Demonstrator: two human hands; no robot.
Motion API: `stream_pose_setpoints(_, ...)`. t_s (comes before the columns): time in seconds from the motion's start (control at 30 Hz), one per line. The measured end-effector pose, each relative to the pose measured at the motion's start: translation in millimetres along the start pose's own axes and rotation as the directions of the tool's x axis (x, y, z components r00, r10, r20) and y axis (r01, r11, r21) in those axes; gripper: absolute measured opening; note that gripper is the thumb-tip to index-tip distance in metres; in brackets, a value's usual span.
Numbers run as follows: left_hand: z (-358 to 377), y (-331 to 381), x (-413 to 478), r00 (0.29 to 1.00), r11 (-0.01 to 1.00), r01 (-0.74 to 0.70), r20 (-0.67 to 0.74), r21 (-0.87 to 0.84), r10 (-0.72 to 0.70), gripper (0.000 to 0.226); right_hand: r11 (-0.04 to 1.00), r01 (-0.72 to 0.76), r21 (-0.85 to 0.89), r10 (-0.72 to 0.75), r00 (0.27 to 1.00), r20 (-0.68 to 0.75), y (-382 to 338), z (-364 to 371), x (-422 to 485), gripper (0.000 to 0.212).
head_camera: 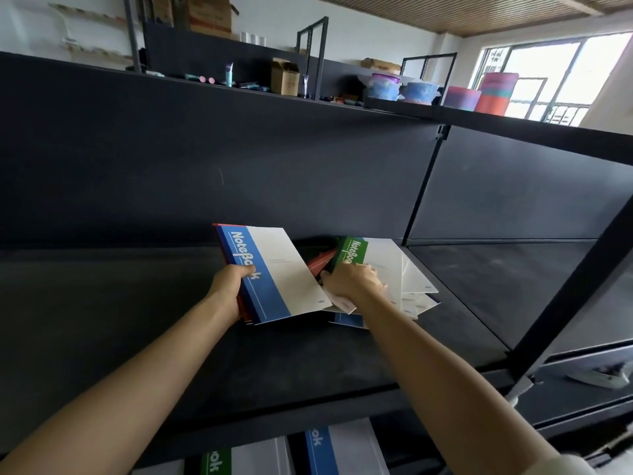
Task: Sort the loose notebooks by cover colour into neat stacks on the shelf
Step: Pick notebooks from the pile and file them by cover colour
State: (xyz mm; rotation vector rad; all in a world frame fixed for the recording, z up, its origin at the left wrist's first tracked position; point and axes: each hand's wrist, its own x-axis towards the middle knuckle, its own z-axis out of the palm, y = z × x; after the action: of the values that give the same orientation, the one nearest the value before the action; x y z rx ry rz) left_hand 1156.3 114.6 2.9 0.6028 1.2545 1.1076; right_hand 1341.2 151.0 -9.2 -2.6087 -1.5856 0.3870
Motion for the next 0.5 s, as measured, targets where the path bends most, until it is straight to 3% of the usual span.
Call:
stream_pose_setpoints(0.3, -5, -5, 6, 1.000, 0.999, -0.006, 0.005, -0.043, 0.006, 0.017, 0.968, 0.156, -0.197, -0.156, 0.988, 0.015, -24, 7, 7, 0.053)
stream_pose_setpoints(0.43, -10, -4, 9, 1.000, 1.000, -0.003, 0.019, -0.024, 0.004, 0.020, 0.973, 0.171, -0.158, -0.176, 0.984, -0.018, -32, 17, 9, 0.058)
stream_pose_setpoints(0.5, -12, -3, 9, 1.000, 1.000, -0.005, 0.023, -0.016, 0.005, 0.019, 0.962, 0.254, -0.103, -0.261, 0.964, -0.057, -26, 19, 6, 0.046)
